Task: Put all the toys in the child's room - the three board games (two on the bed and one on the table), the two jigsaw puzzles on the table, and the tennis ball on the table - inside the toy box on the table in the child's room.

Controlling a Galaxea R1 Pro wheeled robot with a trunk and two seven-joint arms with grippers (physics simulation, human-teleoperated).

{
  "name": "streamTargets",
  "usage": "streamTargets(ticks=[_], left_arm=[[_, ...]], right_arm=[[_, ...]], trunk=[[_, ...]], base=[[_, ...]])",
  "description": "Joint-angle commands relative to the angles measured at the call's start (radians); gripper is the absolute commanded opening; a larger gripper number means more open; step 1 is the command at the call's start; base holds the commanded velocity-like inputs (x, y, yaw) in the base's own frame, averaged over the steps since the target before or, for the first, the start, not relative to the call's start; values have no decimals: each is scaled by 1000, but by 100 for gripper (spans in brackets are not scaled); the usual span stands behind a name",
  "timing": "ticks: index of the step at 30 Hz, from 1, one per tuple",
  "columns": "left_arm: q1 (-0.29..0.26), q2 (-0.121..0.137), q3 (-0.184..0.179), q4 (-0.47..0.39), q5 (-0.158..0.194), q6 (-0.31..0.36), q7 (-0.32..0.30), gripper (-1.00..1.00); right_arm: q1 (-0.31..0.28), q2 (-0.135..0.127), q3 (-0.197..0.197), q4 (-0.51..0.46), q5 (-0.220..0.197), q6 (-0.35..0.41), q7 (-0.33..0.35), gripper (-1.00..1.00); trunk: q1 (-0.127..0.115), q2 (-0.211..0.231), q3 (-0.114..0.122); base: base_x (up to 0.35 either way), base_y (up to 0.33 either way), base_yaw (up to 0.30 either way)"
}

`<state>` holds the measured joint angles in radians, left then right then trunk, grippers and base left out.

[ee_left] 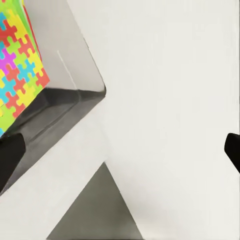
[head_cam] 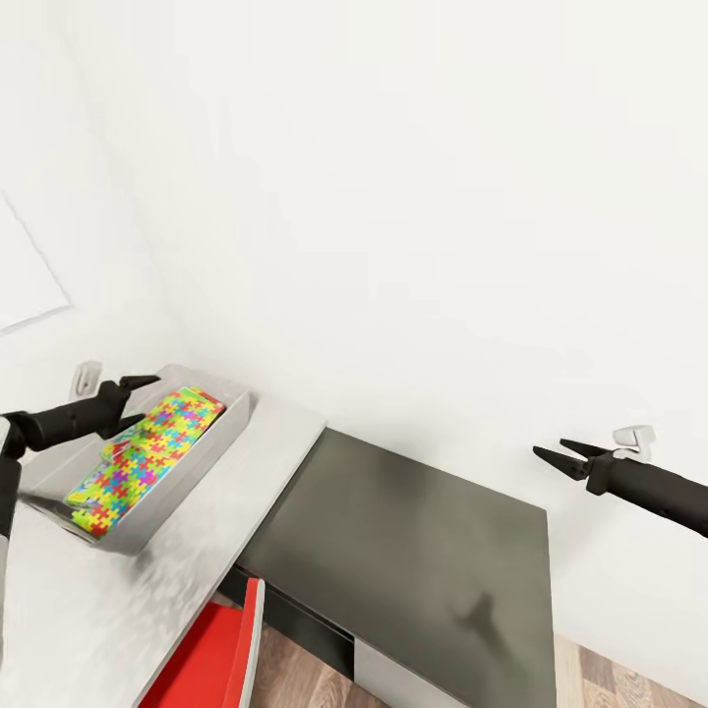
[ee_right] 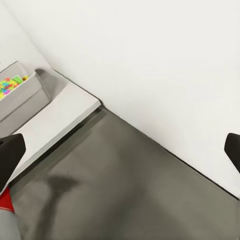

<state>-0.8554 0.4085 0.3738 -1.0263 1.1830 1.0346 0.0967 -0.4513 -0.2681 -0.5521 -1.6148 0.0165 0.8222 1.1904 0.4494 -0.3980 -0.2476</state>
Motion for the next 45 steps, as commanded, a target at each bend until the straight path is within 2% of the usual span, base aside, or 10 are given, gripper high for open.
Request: streamTargets(ticks=[1, 3, 19, 26, 36, 38, 39, 42, 43, 45], left_arm=[[6, 0, 1, -12, 19, 6, 11, 100], [33, 0, 1, -58, 49, 11, 12, 100], [71, -21, 0, -171, 65, 13, 2, 100], [84, -30, -1, -189, 118, 13, 2, 100], [181, -54, -8, -340, 137, 13, 7, 100], [210, -62, -36, -402, 136, 13, 12, 100], [238, -74, -132, -477, 145, 13, 22, 100], [260, -90, -177, -510, 186, 11, 28, 100], [277, -104, -195, -531, 216, 10, 37, 100], [293, -115, -207, -550, 238, 10, 49, 100]], right_arm=[[-1, 0, -1, 0, 2, 8, 6, 100], [0, 0, 1, 0, 2, 8, 6, 100], [0, 1, 2, 0, 3, 9, -3, 100], [0, 2, 3, 0, 5, 9, -4, 100], [0, 3, 8, 0, 6, 9, -5, 100], [0, 3, 17, 0, 6, 9, -5, 100], [0, 3, 31, 0, 7, 10, -5, 100], [0, 2, 36, 0, 7, 10, -6, 100], [0, 3, 38, 0, 7, 11, -6, 100], [0, 3, 39, 0, 7, 11, -6, 100]], trunk=[[1, -2, -2], [1, -2, -2], [1, -2, 11], [1, -2, 22], [1, -2, 38], [1, -2, 42], [1, -2, 43], [1, -2, 48], [1, -2, 50], [1, -2, 53]], base=[[0, 0, 0], [-100, 0, 0], [-204, 0, 0], [-15, 0, 0], [-1, 0, 0], [0, 0, 0], [0, 0, 0], [0, 0, 0], [0, 0, 0], [0, 0, 0]])
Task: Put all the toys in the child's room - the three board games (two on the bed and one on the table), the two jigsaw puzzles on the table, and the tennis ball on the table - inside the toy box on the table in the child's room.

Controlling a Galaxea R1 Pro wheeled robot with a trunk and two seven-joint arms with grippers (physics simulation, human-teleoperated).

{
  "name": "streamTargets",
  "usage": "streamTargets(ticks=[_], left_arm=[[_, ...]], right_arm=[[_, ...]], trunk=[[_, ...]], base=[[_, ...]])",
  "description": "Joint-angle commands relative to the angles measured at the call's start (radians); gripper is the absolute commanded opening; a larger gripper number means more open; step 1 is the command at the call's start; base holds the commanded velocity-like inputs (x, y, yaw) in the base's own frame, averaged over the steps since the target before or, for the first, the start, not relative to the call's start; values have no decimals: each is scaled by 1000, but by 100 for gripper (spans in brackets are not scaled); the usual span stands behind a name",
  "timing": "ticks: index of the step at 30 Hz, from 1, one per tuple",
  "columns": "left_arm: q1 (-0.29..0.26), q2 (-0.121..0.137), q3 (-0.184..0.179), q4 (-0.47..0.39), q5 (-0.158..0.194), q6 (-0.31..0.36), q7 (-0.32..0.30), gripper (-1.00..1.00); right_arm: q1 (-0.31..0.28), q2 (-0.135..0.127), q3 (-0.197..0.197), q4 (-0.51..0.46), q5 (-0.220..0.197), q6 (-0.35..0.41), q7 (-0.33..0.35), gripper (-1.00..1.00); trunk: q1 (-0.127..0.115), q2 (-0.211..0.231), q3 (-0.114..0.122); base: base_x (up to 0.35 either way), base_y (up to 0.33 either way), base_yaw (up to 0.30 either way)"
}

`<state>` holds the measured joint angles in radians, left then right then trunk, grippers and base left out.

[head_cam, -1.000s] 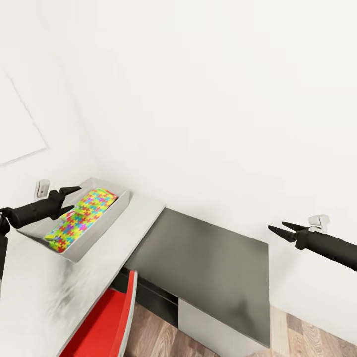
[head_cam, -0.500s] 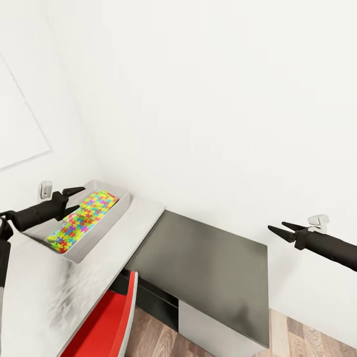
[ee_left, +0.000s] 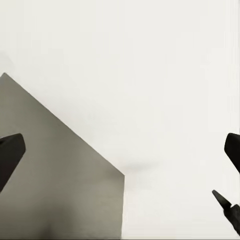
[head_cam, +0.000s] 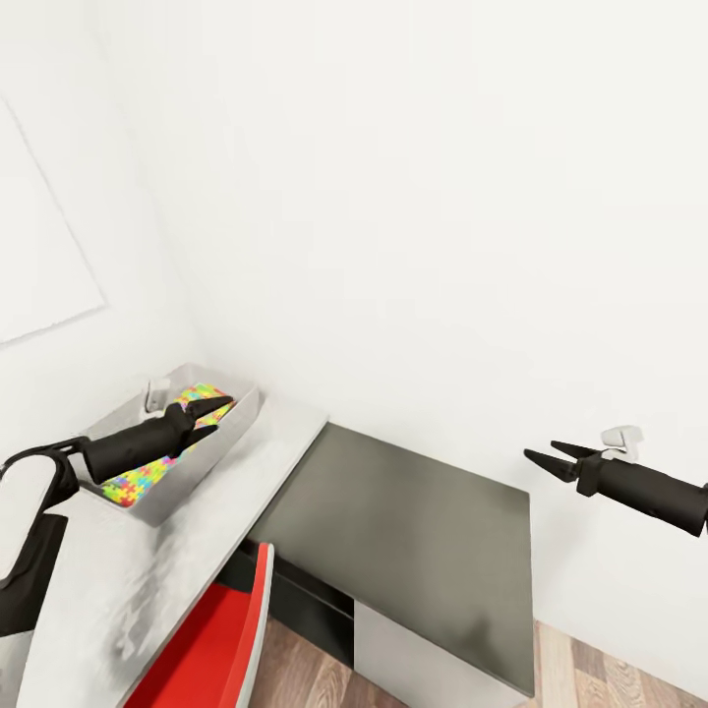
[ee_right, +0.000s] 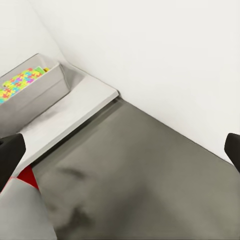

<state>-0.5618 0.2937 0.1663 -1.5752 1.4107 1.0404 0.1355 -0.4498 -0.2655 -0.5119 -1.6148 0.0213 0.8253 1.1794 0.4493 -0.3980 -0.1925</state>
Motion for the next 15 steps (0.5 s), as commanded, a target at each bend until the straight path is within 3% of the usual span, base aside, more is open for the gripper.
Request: streamTargets(ticks=[1, 7, 15], left_arm=[[5, -4, -4, -7, 19, 4, 18, 100], [31, -10, -19, -28, 52, 5, 52, 100], [39, -10, -21, -32, 59, 5, 58, 100]], right_arm=[[-1, 0, -1, 0, 2, 8, 5, 100], [-1, 0, 1, 0, 3, 9, 5, 100], [-1, -1, 2, 0, 2, 9, 5, 100]], trunk=[[1, -2, 0], [1, -2, 9], [1, -2, 23]], base=[[0, 0, 0], [0, 0, 0], [-45, -20, 0]])
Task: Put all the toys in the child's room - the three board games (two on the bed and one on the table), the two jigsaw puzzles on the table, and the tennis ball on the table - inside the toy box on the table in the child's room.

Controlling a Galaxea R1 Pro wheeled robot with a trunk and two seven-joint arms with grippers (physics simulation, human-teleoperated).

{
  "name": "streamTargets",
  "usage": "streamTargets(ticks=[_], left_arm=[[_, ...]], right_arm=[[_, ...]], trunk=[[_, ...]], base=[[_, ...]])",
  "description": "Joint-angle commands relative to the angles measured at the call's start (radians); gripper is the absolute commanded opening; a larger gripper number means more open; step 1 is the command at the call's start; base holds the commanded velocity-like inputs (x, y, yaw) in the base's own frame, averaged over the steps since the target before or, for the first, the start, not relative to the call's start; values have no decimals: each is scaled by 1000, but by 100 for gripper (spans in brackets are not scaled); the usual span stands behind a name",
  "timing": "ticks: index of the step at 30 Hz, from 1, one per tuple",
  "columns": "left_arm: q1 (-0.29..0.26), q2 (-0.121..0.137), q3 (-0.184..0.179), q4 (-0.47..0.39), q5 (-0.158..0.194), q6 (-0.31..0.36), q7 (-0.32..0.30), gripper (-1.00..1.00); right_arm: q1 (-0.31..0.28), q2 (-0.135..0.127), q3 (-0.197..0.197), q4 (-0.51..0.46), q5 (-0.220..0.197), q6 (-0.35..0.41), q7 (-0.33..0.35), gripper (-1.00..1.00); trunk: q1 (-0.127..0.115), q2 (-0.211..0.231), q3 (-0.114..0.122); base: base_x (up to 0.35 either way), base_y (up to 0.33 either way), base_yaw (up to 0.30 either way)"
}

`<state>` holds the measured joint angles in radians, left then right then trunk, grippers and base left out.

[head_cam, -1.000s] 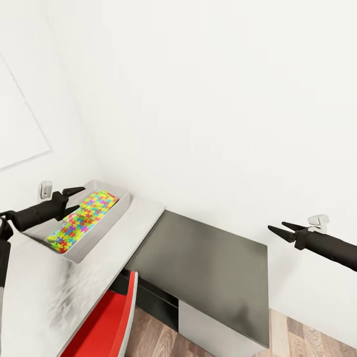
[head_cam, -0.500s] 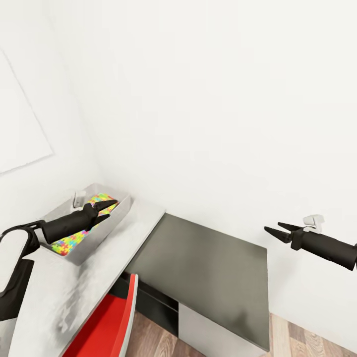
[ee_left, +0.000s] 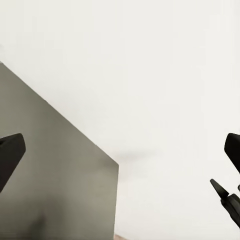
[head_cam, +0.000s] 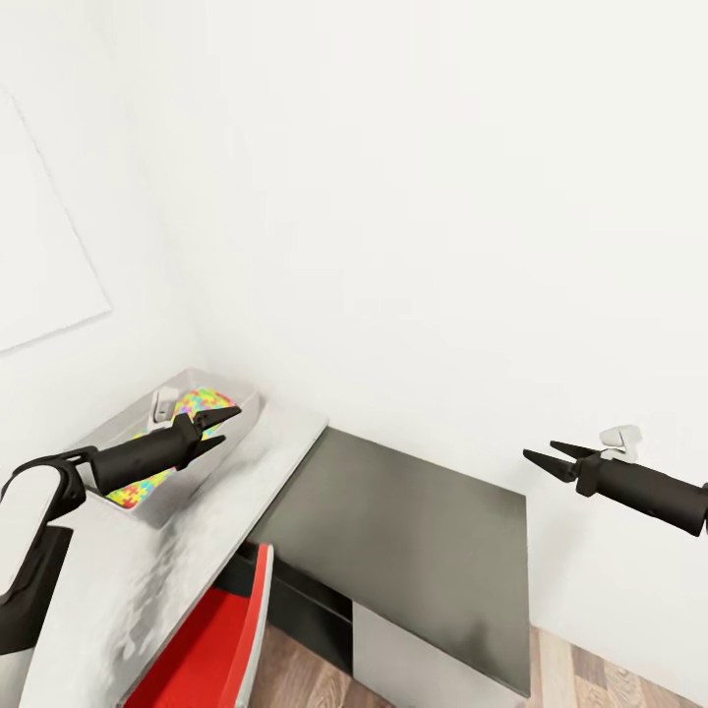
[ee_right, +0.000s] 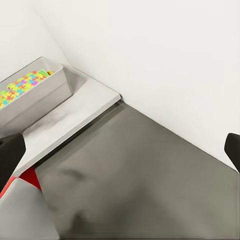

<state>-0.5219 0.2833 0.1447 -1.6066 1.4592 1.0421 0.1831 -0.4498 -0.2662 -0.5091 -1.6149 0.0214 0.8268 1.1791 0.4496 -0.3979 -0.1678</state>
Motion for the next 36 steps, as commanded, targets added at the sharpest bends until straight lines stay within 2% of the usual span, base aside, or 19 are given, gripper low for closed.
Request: streamTargets(ticks=[1, 15, 23, 33, 35, 36], left_arm=[[-1, 1, 1, -1, 11, 4, 11, 100], [-5, -5, -1, -2, 13, 4, 12, 100], [-8, -13, -24, -2, 12, 1, 9, 100], [-24, -75, -83, -2, 2, -2, 17, 100], [-31, -104, -120, -1, -3, -5, 23, 100], [-31, -109, -126, -1, -4, -6, 23, 100]], right_arm=[[-1, 0, -1, 0, 3, 8, 6, 100], [-3, -2, -7, 0, 3, 16, 7, 100], [-3, -8, -5, 0, 2, 79, 6, 100], [-7, -8, -4, 0, 16, 108, 5, 100], [-7, -9, -5, 0, 28, 113, 5, 100], [-7, -10, -6, 0, 30, 114, 5, 100]], trunk=[[0, -2, 0], [0, -2, 22], [0, -2, 33], [0, -2, 44], [0, -2, 46], [0, -2, 47]], base=[[-204, -85, 0], [-286, -98, -18], [-216, -118, -184], [-27, -15, -242], [-2, -1, -248], [-1, -1, -249]])
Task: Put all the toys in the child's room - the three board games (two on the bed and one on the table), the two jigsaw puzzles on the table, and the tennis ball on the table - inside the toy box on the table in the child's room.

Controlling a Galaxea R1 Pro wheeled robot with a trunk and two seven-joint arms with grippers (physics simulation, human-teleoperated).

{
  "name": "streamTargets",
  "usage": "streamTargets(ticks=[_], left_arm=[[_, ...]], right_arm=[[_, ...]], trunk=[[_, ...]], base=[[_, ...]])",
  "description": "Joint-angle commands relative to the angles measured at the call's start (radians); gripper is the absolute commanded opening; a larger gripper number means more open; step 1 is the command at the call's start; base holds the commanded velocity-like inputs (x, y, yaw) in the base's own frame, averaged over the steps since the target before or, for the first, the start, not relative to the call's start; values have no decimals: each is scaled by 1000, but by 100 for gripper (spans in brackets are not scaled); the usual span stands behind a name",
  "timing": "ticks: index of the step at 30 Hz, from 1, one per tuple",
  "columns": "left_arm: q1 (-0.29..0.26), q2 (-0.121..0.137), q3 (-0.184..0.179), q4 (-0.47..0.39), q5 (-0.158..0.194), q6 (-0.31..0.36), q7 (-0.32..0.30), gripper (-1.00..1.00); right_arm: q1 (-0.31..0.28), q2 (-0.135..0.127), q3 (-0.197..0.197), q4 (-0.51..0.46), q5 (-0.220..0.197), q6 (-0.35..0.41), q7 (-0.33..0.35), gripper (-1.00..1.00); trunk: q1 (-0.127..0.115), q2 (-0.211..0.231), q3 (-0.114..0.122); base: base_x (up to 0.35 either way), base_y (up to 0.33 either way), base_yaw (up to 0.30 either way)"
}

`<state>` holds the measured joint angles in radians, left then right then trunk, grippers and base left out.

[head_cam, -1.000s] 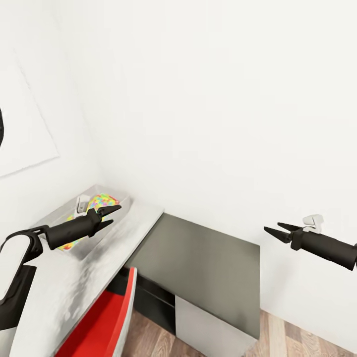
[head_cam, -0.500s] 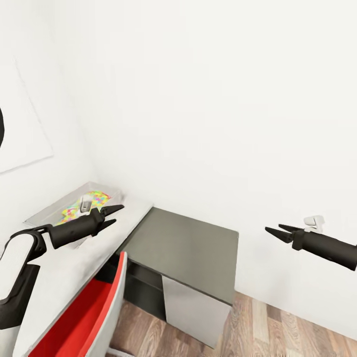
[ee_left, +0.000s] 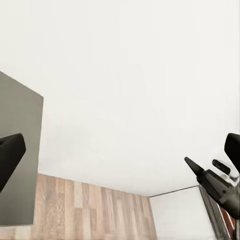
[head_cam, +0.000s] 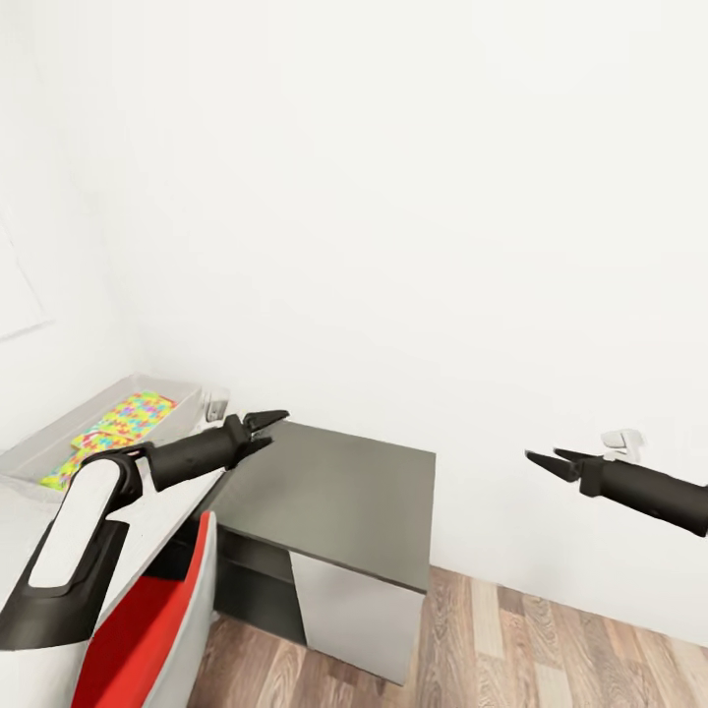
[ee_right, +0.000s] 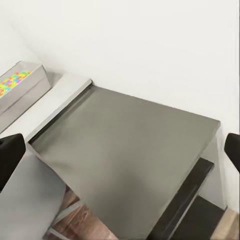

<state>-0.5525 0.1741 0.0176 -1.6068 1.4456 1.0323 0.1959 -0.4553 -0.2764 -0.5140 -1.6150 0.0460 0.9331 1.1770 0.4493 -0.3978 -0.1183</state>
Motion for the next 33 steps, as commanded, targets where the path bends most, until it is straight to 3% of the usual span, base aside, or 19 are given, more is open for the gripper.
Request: streamTargets(ticks=[1, 3, 6, 8, 11, 22, 25, 26, 30, 31, 33], left_arm=[[-1, -6, -5, -1, 9, 2, 11, 100], [-2, -26, -25, 0, 7, -1, 16, 100], [-2, -69, -69, 8, -54, -27, 34, 100], [-1, -110, -100, 13, -123, -47, 43, 100], [1, -127, -112, 13, -152, -54, 47, 100], [2, -135, -116, 14, -166, -57, 51, 100], [8, -167, -119, 13, -167, -57, 54, 100], [49, -187, -134, 12, -169, -61, 52, 100], [96, -191, -146, 12, -172, -63, 52, 100], [223, -189, -175, 13, -224, -91, 50, 100], [269, -187, -179, 13, -248, -105, 48, 100]], right_arm=[[-2, -1, -1, 0, 7, 8, 7, 100], [-2, -1, -3, 0, 31, 14, -1, 100], [-7, -2, -7, 1, 90, 26, -40, 100], [-8, 2, -9, 1, 123, 30, -65, 100], [-8, 6, -10, 1, 136, 24, -75, 100], [-3, 8, -10, 1, 136, 19, -71, 100], [3, -1, -36, 0, 133, 26, -53, 100], [16, 1, -60, 1, 136, 36, -49, 100], [53, 7, -64, 5, 143, 49, -52, 100], [153, 31, -63, 19, 164, 42, -65, 100], [189, 46, -62, 34, 180, 27, -78, 100]], trunk=[[1, -2, -1], [1, -2, 1], [1, -2, 4], [1, -2, 6], [1, -2, 6], [1, -2, 7], [1, -2, 7], [1, -2, 7], [1, -2, 7], [1, -2, 7], [1, -2, 7]], base=[[-1, -1, -249], [-1, 0, -249], [-44, -30, -250], [-175, -121, -161], [-238, -164, -59], [-268, -185, -7], [-272, -187, 0], [-279, -174, 0], [-285, -166, 0], [-199, -73, 0], [-143, -53, 0]])
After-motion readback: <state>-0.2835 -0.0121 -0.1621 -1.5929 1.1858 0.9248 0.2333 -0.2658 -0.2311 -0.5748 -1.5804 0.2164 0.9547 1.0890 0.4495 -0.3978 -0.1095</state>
